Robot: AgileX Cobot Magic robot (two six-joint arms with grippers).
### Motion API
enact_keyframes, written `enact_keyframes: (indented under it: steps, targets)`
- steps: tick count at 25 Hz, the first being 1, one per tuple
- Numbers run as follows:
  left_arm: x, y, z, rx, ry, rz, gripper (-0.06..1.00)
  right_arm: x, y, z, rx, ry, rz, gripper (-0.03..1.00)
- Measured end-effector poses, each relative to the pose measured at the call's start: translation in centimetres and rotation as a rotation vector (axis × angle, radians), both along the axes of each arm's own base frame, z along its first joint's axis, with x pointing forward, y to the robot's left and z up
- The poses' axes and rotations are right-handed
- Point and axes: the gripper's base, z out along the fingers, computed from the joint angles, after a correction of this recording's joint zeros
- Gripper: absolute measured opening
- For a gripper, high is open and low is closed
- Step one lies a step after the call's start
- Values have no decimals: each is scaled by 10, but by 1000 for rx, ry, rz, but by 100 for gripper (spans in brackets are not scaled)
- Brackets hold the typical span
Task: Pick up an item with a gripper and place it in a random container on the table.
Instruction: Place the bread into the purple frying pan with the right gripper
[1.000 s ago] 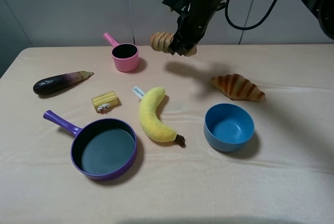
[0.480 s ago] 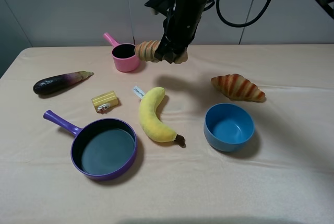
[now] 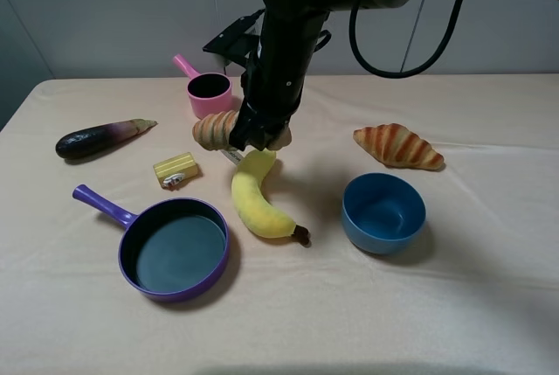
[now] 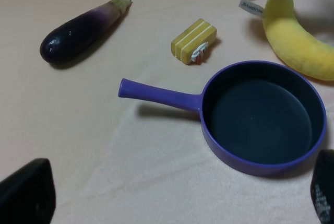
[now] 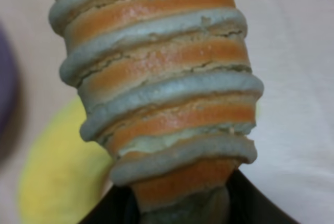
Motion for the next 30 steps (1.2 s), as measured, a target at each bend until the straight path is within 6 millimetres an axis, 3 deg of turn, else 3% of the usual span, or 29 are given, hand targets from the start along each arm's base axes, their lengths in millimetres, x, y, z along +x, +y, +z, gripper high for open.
enact_keyframes:
  steps: [8,17,25,30]
  targets:
    - [0,0,0,0,0,0,99,-51,16,-7,13,24,57,21]
    - [0,0,0,0,0,0,99,-98,50,-5,50,10,168,21]
    - [0,0,0,0,0,0,99,-120,63,-5,65,9,209,21]
    - [0,0,0,0,0,0,99,-122,68,-19,55,16,211,20]
